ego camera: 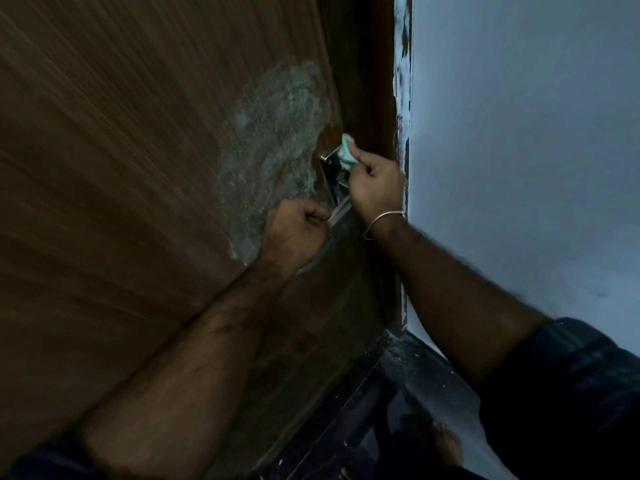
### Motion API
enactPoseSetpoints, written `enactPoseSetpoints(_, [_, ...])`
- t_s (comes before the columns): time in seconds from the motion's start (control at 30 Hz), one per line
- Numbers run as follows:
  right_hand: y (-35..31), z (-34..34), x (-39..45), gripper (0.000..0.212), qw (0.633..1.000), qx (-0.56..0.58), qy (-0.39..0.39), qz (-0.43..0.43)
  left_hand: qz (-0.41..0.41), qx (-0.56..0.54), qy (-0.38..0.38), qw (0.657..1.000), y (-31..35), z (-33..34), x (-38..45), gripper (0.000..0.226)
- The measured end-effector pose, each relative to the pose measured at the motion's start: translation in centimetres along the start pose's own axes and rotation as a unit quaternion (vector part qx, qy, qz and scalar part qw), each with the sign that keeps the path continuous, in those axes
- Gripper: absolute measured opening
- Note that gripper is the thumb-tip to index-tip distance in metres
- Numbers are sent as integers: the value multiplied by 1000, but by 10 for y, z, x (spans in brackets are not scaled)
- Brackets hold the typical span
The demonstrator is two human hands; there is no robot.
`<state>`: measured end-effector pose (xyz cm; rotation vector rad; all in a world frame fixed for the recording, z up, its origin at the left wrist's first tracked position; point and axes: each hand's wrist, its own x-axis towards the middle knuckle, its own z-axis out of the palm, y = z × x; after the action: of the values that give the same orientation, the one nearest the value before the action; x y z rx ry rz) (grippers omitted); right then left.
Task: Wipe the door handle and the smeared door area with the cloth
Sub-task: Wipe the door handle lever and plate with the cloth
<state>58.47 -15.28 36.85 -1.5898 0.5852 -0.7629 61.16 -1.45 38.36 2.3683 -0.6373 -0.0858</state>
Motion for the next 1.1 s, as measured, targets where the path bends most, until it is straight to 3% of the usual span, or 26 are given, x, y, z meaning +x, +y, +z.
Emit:
enactPoseSetpoints(0.23, [11,-8,9,24,988,37,-40,143,2,-8,-6,1000,-1,1,1,13])
enactPoseSetpoints(0.37, [9,-10,10,35,982,-12,-52,183,4,-3,-4,1000,5,-2,-4,11])
enactPoseSetpoints(0.47, [15,-12,3,35,959,69,-50,269,-4,-14,-13,1000,7,-3,-5,12])
enactPoseSetpoints(0.6, [24,-11,-4,40,934,160,-39,318,-6,-25,-23,999,7,-3,-5,11])
enactPoseSetpoints(0.67, [27,-11,-12,29,909,243,-40,335,-9,-30,-20,999,7,-2,-5,11])
enactPoseSetpoints(0.77, [38,-4,-29,28,909,296,-58,287,-10,-27,-16,999,6,-2,-5,12])
enactPoseSetpoints(0.83, [42,4,-36,38,942,238,-34,235,-8,-22,-16,1000,5,-2,-5,13])
enactPoseSetpoints(0.97, [42,20,-31,20,974,66,105,192,3,-18,-16,1000,1,0,-1,15])
enactPoseSetpoints(1.1, [44,38,-49,12,992,27,74,103,14,-6,6,1000,-3,0,1,12])
